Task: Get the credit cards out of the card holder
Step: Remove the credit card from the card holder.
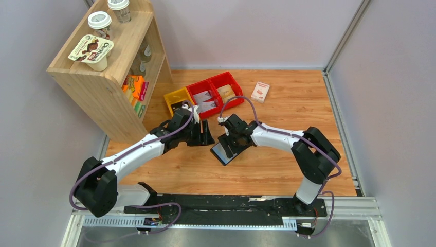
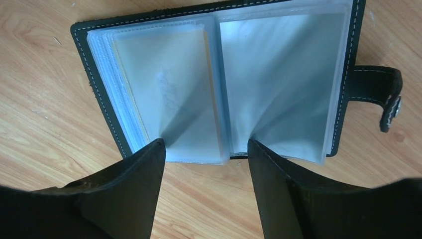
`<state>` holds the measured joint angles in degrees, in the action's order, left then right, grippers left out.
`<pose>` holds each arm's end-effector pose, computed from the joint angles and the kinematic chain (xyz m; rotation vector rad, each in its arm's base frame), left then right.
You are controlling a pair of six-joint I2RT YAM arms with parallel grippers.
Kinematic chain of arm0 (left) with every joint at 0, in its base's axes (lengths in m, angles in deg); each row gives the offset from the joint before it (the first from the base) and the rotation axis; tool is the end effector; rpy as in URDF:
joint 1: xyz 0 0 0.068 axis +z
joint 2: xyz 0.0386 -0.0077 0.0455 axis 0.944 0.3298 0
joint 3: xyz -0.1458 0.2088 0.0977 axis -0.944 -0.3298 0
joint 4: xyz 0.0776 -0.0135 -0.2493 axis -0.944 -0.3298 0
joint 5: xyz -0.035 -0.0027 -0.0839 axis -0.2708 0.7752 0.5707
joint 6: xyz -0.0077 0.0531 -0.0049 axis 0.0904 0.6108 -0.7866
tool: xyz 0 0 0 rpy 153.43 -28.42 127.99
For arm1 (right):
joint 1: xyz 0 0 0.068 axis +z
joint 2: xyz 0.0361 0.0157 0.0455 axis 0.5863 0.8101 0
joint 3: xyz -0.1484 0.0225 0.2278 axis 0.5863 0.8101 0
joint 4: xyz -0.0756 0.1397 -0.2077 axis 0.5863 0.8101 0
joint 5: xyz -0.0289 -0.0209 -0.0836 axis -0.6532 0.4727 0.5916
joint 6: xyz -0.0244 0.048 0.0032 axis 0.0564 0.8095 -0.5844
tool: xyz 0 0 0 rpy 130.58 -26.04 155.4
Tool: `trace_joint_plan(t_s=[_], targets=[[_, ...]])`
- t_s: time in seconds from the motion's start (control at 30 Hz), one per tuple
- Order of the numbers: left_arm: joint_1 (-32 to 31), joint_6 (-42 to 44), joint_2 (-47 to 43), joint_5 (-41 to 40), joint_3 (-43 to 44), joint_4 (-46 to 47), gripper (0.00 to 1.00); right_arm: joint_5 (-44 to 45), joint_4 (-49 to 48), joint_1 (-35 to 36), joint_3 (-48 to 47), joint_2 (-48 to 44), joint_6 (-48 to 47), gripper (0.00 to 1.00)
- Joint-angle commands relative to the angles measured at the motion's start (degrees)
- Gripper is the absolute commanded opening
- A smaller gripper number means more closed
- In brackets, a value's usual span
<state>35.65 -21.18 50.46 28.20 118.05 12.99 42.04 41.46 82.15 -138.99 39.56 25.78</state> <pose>0.2106 -0.1567 0.2293 0.0358 2.4914 -0.8296 0.2281 0.2399 0.1651 -0.8401 2.6795 0.2930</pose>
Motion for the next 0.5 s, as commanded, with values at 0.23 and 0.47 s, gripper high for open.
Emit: trace_joint_plan(t_s=[0.23,0.47], targets=[[-1.73,-1.13,2.61,0.69,1.21,3.35,0.69,-1.48,0.41,-1.96,0.35,3.99,0.4,0.37],[-3.67,-1.93,8.4,1.74,2.88,6.86,0.68,-5.44,-1.7,-4.77,2.11,2.93,0.75,0.28]])
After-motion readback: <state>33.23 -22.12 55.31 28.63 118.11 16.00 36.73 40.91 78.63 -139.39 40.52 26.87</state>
